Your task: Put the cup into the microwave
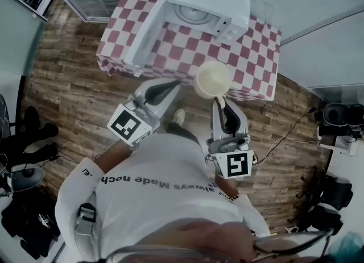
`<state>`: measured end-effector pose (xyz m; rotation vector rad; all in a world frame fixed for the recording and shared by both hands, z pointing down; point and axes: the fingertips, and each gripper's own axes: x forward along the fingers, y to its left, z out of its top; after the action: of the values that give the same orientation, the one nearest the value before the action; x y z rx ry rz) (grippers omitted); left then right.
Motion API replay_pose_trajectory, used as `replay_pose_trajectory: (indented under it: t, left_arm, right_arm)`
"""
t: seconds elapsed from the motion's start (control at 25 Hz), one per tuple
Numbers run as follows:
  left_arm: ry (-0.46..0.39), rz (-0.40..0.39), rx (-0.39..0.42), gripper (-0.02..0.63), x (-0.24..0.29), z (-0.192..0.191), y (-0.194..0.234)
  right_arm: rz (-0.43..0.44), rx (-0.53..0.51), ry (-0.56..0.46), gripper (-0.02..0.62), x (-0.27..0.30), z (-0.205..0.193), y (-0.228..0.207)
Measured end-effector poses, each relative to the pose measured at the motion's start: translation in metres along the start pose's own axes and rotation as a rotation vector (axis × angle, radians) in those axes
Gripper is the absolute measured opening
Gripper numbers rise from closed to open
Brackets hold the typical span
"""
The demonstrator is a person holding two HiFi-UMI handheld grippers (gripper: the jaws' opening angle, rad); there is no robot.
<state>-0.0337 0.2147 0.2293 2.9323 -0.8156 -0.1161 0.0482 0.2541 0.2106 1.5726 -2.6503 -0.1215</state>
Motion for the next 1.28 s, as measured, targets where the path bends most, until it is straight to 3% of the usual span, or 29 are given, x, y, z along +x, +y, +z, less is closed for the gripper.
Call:
replay_pose_trajectory:
  t: [0.44,0.84,1.28]
  left_arm:
    - [0.001,0.017,-0.003,0.004,0.081,-0.009,0.021]
    - [0.019,0.054,-0.034,0.003,0.089,-0.016,0.074]
    - [-0.016,0.019,-0.022,0.003,0.102,0.006,0.178]
  right_arm:
    - [0.012,-0.010,-0.010,0.035,0.025,-0.011,-0.081]
    - [0.023,0.047,-0.018,0.036,0.081,-0.013,-0.088]
    - [0.012,-0.007,-0.038,0.035,0.183,-0.004,-0.090]
